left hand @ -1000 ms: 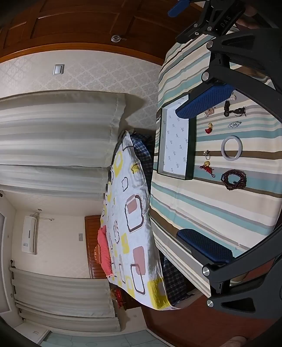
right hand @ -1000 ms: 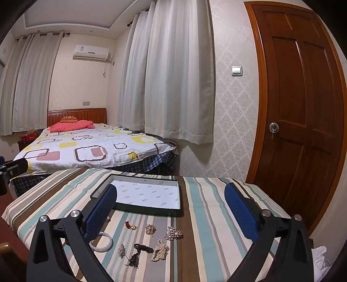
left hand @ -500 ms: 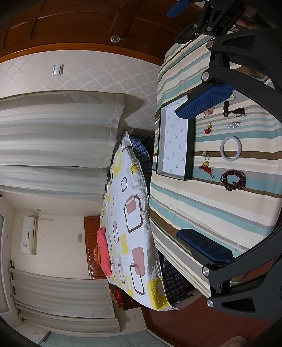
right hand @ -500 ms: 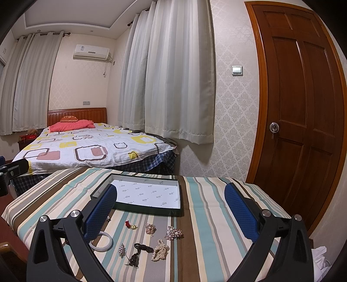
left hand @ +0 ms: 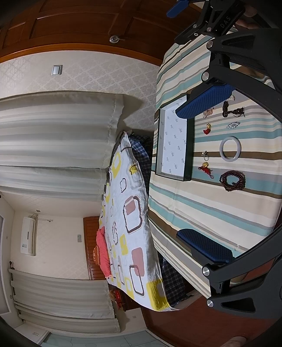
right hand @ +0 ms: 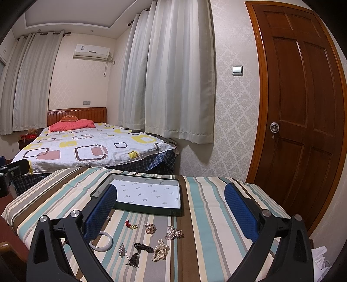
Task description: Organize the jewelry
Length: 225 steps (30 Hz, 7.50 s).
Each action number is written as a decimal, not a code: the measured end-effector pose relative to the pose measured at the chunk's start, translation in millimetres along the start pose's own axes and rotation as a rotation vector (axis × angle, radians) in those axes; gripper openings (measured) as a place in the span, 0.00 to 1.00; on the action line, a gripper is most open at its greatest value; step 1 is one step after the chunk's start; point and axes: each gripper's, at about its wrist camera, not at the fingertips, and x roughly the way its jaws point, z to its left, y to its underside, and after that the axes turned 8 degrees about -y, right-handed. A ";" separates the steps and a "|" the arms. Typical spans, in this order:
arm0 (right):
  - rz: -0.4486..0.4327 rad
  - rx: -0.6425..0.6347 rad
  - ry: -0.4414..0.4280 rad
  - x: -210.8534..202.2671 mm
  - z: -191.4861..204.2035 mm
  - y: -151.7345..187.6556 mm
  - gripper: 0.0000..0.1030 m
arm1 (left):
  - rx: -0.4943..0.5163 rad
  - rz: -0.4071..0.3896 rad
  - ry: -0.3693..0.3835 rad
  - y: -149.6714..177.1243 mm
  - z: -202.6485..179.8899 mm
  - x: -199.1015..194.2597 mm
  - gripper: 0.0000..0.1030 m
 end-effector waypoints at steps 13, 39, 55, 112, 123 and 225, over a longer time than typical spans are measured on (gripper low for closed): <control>0.039 0.008 -0.007 23.7 -4.8 22.8 0.94 | 0.013 0.065 -0.012 24.7 -1.9 24.8 0.96; 0.333 0.013 -0.028 122.2 -21.6 114.7 0.94 | 0.046 0.536 0.007 140.1 1.3 197.5 0.85; 0.423 0.030 -0.025 139.6 -41.1 124.5 0.93 | 0.071 0.486 0.024 136.7 -0.3 197.8 0.19; 0.420 0.161 -0.141 139.5 -41.7 100.5 0.21 | 0.016 0.337 0.079 82.9 -9.4 175.2 0.11; 0.277 0.135 -0.173 203.1 -50.0 33.7 0.21 | 0.036 0.234 0.132 16.4 -56.9 230.7 0.11; 0.432 0.091 -0.169 132.9 12.4 134.1 0.54 | -0.002 0.289 -0.007 98.2 -12.0 162.5 0.75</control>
